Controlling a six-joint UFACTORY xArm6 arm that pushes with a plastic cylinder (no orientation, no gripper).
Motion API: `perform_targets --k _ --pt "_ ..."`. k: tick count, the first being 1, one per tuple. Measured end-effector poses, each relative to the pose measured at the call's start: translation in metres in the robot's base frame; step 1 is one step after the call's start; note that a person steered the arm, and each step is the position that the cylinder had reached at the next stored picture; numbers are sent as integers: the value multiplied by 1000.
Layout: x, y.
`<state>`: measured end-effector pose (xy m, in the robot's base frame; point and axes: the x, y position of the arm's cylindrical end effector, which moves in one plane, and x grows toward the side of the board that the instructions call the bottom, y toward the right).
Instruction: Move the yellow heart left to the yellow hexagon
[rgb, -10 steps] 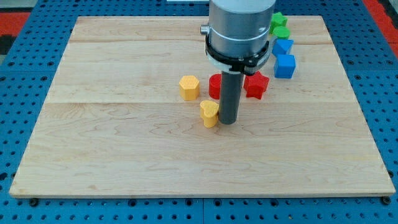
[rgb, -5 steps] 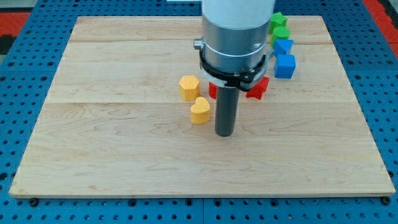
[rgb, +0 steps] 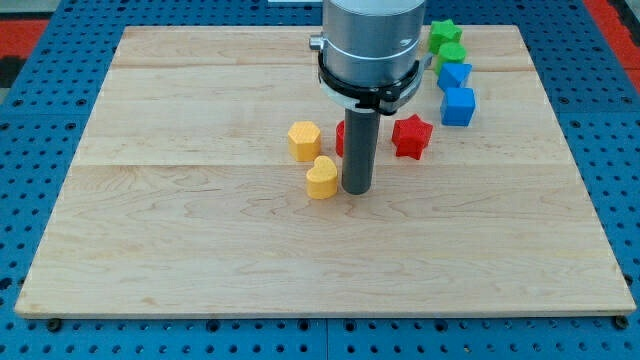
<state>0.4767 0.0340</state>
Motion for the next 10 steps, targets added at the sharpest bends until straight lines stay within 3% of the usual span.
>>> perform_targets --k 6,10 --pt "5 -96" --pt "-44 -139"
